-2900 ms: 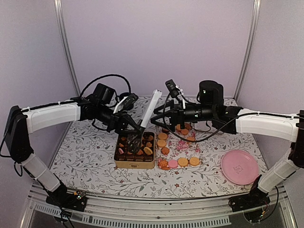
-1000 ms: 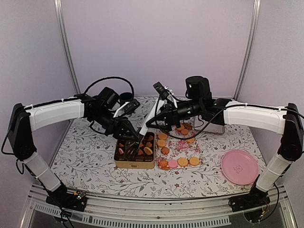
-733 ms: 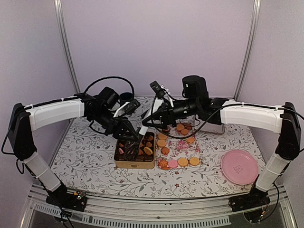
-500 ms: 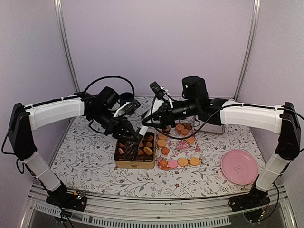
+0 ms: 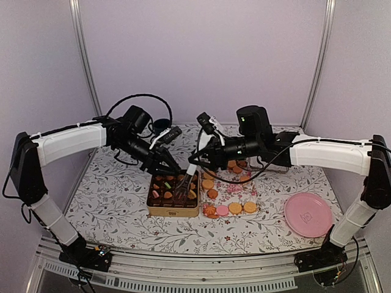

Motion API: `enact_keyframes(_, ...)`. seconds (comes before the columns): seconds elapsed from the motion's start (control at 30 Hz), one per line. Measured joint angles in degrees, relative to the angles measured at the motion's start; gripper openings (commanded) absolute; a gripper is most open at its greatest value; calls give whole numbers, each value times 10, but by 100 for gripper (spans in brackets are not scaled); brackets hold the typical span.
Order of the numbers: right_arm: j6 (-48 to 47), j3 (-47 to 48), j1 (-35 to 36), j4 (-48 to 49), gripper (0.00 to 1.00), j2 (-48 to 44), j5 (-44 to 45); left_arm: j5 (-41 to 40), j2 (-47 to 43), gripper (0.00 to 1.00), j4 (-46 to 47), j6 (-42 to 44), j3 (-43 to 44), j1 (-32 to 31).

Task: Pack the cookies
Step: Pass from the left arm to the right, then pick up the fake cookies from the empty pocket of the box.

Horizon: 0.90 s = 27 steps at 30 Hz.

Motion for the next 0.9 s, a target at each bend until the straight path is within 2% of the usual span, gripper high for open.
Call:
enact_keyframes(0.27, -12, -9, 10, -7, 38, -33, 104, -51, -10, 47, 18, -10, -9, 65)
enact_keyframes(0.53, -40, -3, 54, -27, 38, -36, 214, -83, -46, 56, 23, -7, -34, 122)
enact_keyframes(0.77, -62, 6, 88, -43, 38, -19, 283, -108, -70, 57, 22, 10, -72, 200)
enact_keyframes(0.9, -70, 7, 97, -47, 37, -11, 307, -121, -80, 57, 23, 21, -91, 218)
